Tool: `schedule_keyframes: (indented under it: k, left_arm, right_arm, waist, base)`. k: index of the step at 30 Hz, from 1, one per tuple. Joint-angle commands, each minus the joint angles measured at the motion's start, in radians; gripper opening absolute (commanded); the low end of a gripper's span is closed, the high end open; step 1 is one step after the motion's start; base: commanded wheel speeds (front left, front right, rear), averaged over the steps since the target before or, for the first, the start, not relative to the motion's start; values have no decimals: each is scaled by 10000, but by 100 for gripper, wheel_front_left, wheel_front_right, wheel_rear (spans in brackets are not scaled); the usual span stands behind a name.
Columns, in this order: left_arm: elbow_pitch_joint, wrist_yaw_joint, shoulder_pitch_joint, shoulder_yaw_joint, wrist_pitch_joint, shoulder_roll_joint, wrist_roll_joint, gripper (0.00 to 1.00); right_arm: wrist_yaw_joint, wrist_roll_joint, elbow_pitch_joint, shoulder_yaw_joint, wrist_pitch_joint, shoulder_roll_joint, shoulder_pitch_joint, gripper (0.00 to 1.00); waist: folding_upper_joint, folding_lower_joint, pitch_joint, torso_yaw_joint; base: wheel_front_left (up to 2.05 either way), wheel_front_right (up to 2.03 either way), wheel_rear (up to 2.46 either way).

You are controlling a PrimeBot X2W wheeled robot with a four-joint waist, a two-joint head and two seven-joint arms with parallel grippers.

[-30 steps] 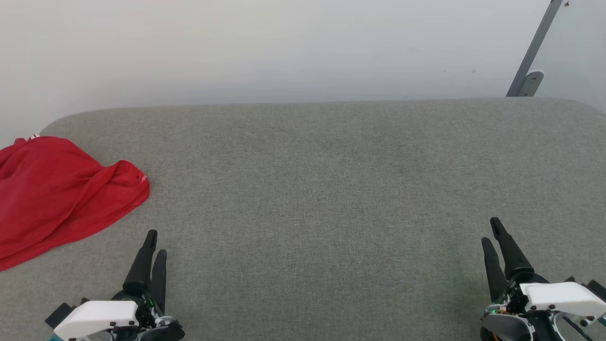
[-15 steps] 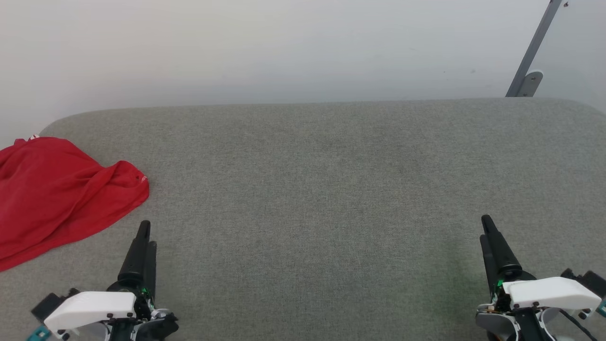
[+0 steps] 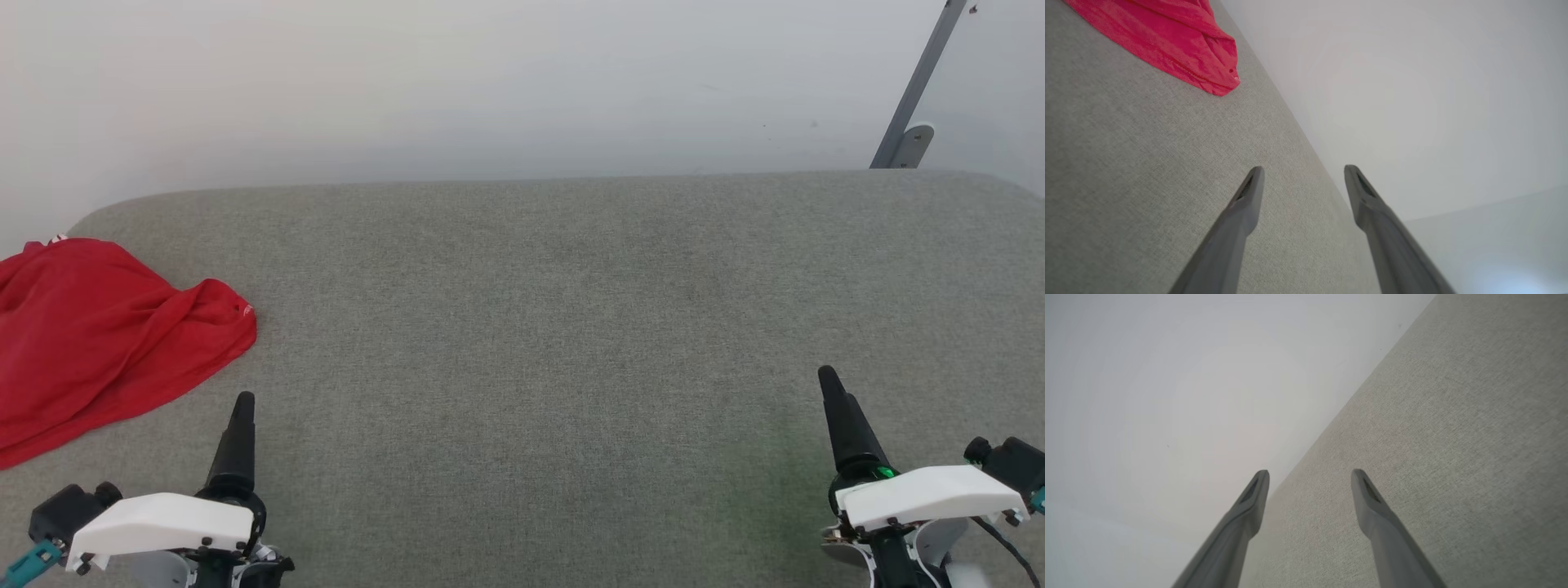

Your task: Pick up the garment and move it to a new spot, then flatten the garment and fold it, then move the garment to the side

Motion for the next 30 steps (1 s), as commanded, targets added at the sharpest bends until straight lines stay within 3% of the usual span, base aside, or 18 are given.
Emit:
schedule_keyframes:
  k: [1,12,30]
  left_arm:
    - [-231,130,-55,-81,-144,170,668,100]
    - [-257,230,120,-194,-503,359,2419,100]
    - [-239,-294,356,260,-1069,293,4707,100]
  right_arm:
    - [3,-660,-167,13,-169,-80,-254,100]
    - [4,-2475,-61,-3,-583,-81,-246,100]
    - [5,-4796,69,157,-1175,-84,-281,100]
  waist:
    - [0,0,-8,0]
    - [0,0,-48,-15]
    - [0,0,-81,-49]
  base:
    - [0,0,0]
    - [0,0,0]
    - [0,0,0]
